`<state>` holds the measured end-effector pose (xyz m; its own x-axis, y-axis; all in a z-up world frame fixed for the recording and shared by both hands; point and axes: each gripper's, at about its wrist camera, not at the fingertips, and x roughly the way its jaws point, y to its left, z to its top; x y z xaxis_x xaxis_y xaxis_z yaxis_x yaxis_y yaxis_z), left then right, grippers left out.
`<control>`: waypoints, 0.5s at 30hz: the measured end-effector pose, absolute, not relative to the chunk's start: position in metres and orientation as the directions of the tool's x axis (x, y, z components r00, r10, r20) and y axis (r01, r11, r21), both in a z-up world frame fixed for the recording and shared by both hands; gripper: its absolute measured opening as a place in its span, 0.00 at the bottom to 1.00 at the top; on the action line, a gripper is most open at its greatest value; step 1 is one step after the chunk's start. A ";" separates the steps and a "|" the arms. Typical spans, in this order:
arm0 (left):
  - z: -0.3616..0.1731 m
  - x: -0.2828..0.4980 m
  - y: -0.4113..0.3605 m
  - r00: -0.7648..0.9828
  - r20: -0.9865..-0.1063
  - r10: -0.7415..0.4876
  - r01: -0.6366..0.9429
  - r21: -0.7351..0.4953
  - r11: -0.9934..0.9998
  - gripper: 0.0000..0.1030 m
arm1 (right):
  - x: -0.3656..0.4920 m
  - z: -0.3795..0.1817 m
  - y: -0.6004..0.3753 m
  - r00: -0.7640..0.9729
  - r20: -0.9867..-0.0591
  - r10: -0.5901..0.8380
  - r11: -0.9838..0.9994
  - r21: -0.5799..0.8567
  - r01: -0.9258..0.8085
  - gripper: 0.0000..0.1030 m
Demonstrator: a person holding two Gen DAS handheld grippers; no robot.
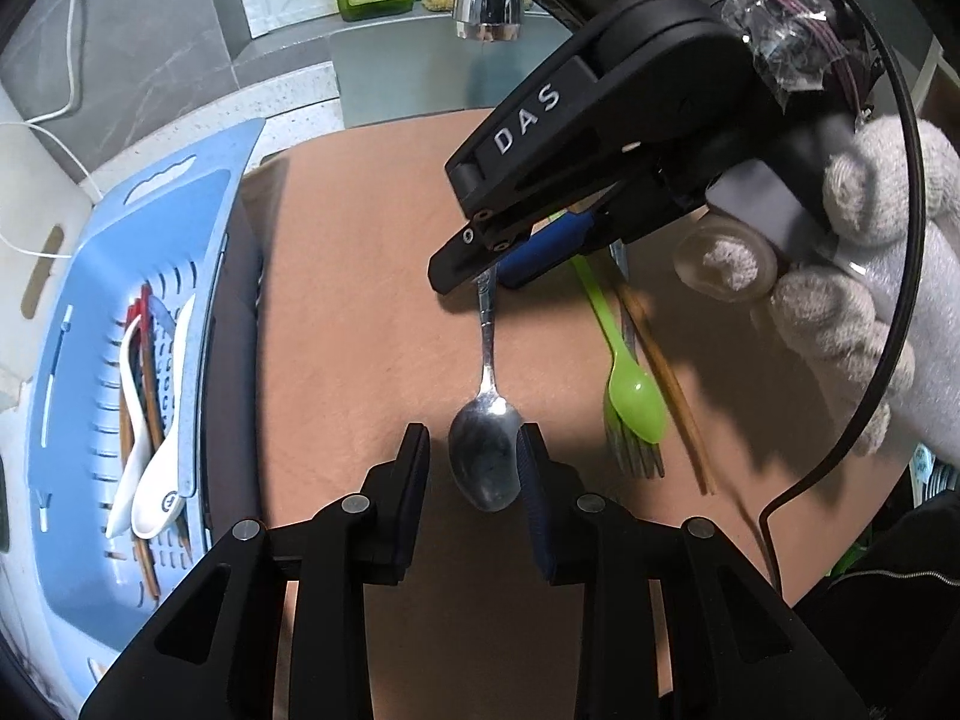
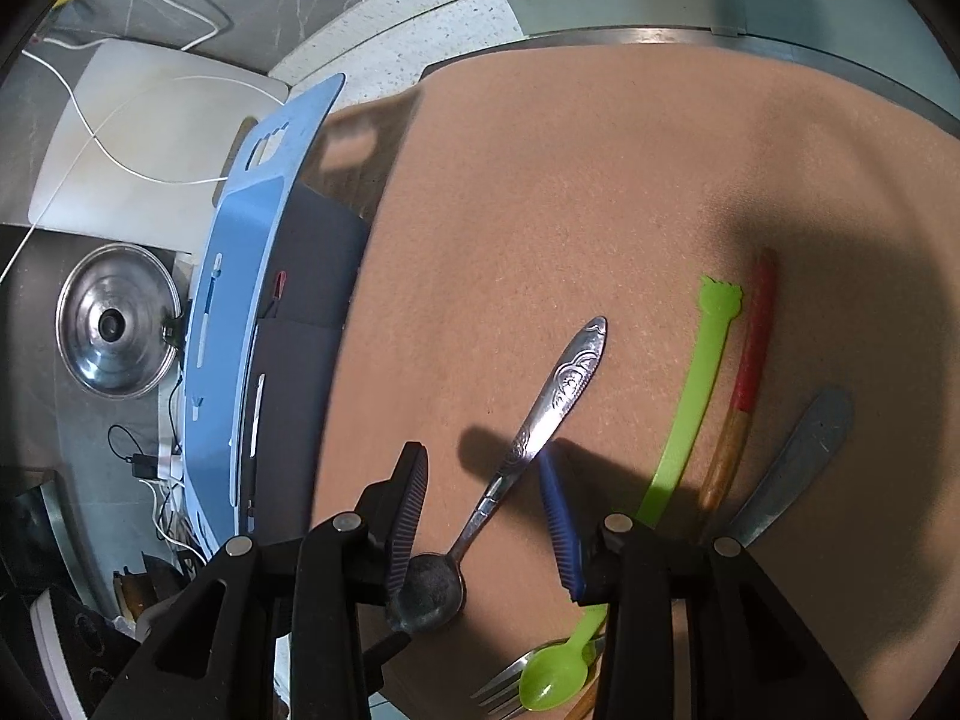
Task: Organize utensils
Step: 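Grasp the metal spoon by its handle with the left tool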
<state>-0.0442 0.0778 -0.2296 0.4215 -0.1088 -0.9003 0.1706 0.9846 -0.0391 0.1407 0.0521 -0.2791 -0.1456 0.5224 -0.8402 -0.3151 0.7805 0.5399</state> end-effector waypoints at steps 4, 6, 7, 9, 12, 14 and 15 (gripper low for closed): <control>-0.234 -0.040 0.082 0.413 -0.903 -0.120 0.187 -0.044 0.981 0.27 | 0.142 -0.279 0.051 -0.153 -0.838 0.525 0.785 0.545 -0.294 0.34; -0.238 -0.036 0.085 0.408 -0.904 -0.124 0.197 -0.046 0.979 0.28 | 0.144 -0.280 0.050 -0.157 -0.833 0.531 0.786 0.553 -0.275 0.34; -0.240 -0.035 0.085 0.406 -0.905 -0.126 0.202 -0.046 0.978 0.28 | 0.145 -0.280 0.048 -0.160 -0.829 0.536 0.786 0.560 -0.263 0.34; -0.242 -0.035 0.086 0.398 -0.908 -0.130 0.213 -0.047 0.976 0.28 | 0.145 -0.281 0.047 -0.162 -0.827 0.539 0.787 0.562 -0.254 0.34; -0.246 -0.035 0.086 0.388 -0.912 -0.131 0.229 -0.042 0.973 0.28 | 0.143 -0.281 0.045 -0.160 -0.826 0.540 0.788 0.563 -0.248 0.34; -0.248 -0.036 0.085 0.384 -0.914 -0.131 0.242 -0.037 0.970 0.28 | 0.142 -0.281 0.045 -0.159 -0.826 0.540 0.789 0.563 -0.247 0.34; -0.248 -0.036 0.084 0.382 -0.914 -0.134 0.244 -0.040 0.969 0.28 | 0.143 -0.281 0.045 -0.159 -0.826 0.540 0.789 0.563 -0.247 0.34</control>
